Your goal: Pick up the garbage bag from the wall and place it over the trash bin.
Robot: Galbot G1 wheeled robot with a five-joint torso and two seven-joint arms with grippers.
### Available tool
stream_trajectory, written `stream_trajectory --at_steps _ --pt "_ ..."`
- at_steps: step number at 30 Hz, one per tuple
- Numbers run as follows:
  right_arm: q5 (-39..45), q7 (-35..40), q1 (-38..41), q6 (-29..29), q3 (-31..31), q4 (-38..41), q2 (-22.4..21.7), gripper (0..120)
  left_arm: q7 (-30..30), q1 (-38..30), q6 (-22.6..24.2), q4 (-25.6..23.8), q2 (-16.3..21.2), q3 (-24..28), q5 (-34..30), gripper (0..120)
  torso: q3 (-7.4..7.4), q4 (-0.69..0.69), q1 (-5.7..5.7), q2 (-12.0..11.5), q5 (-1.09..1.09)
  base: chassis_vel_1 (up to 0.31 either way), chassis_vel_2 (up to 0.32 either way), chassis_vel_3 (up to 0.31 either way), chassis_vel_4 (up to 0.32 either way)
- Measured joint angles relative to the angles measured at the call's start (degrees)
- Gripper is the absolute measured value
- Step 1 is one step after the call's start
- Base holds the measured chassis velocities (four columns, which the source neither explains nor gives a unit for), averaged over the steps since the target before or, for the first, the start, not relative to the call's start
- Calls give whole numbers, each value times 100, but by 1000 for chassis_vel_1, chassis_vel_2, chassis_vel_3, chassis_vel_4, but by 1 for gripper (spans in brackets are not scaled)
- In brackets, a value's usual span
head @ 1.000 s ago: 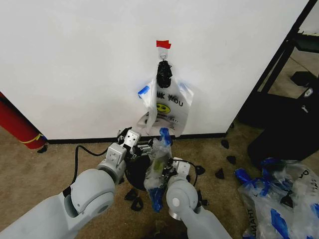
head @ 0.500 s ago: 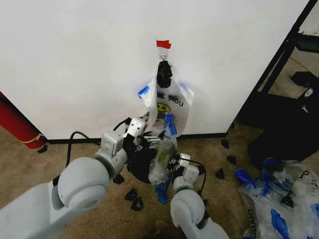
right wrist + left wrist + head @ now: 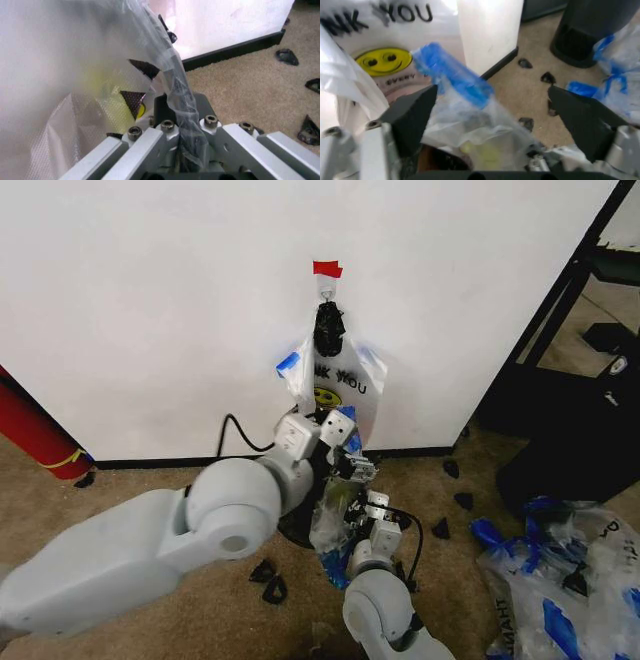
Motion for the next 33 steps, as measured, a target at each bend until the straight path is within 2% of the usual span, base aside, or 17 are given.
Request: stream_trajectory --at_steps 1,5,7,10,15,19,30,33 --pt "1 -5 -10 -1 21 6 -17 0 0 15 10 81 -41 45 29 77 0 1 0 0 1 0 0 0 0" --pt "7 -5 -16 -5 38 8 -35 0 0 30 11 131 -87 82 43 72 0 1 0 0 0 0 0 0 0" --pt "23 -5 -20 -17 45 24 -49 0 22 49 11 226 -166 200 151 63 0 0 0 0 1 0 0 0 0" --pt "24 -5 -22 -24 47 30 -65 0 86 71 10 330 -239 306 307 55 0 0 0 0 0 0 0 0 0" --pt "23 -5 -33 -29 47 43 -69 0 122 67 6 535 -405 444 467 52 0 0 0 0 0 0 0 0 0" --pt "23 -5 -37 -33 44 51 -69 0 104 57 5 643 -467 489 529 44 0 0 0 0 1 0 0 0 0" --pt "69 3 -45 -43 72 86 -112 0 -2 134 -2 739 -493 527 452 2 0 -1 0 0 0 0 0 0 0" --pt "78 3 -56 -43 82 89 -117 0 -7 161 -3 744 -499 527 450 0 -1 0 0 0 0 0 0 0 0"
